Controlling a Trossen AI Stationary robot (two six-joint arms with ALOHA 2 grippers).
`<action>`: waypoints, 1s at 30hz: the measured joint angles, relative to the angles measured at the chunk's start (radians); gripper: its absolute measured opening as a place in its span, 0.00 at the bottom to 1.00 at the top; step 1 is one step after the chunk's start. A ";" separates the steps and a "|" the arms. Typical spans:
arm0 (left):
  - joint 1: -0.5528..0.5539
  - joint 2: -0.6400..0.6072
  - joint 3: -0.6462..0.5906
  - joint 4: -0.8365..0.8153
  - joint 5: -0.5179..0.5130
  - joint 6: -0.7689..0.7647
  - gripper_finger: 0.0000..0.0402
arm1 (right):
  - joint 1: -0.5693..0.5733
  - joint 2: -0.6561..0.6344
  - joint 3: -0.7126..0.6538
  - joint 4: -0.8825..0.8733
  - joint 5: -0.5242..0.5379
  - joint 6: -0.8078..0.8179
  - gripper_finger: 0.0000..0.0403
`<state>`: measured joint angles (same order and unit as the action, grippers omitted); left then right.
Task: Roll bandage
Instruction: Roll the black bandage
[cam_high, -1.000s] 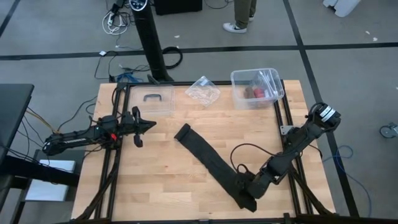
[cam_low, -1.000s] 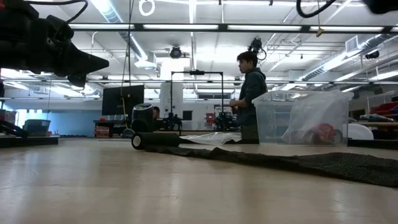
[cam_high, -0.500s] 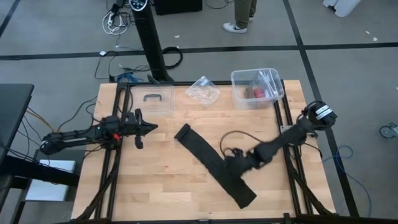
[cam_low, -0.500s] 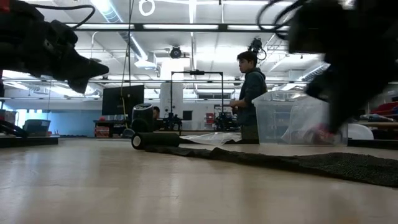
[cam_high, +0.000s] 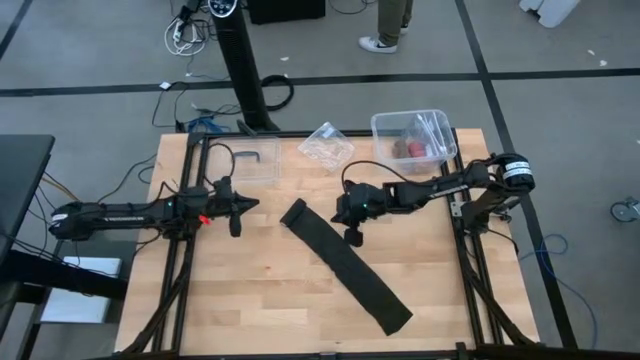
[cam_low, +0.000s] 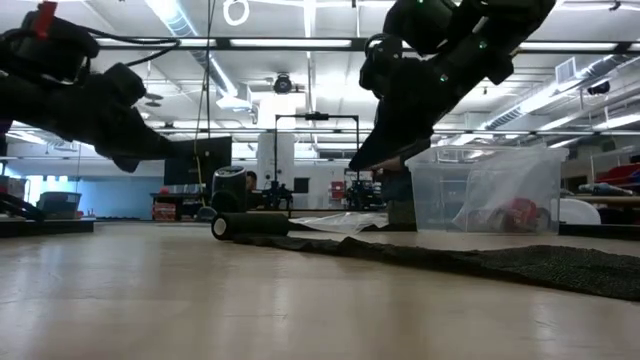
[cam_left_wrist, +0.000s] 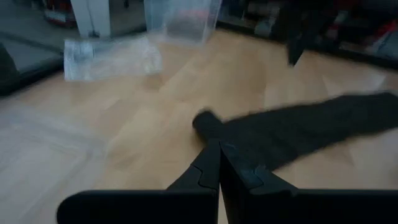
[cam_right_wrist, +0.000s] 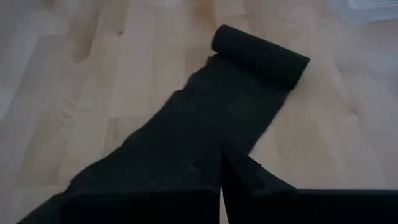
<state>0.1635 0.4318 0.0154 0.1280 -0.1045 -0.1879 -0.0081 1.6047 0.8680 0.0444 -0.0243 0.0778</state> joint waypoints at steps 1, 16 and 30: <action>0.000 0.024 0.009 0.004 0.000 0.000 0.03 | 0.002 0.000 0.000 0.000 -0.005 0.009 0.01; 0.000 0.400 0.178 0.109 0.016 0.080 0.03 | 0.091 -0.011 0.000 -0.120 0.042 0.084 0.01; 0.126 0.797 0.369 0.120 0.017 0.137 0.03 | 0.076 -0.011 -0.024 -0.053 0.094 0.049 0.01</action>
<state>0.2899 1.2285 0.3841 0.2479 -0.0873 -0.0511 0.0682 1.5936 0.8436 -0.0085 0.0702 0.1269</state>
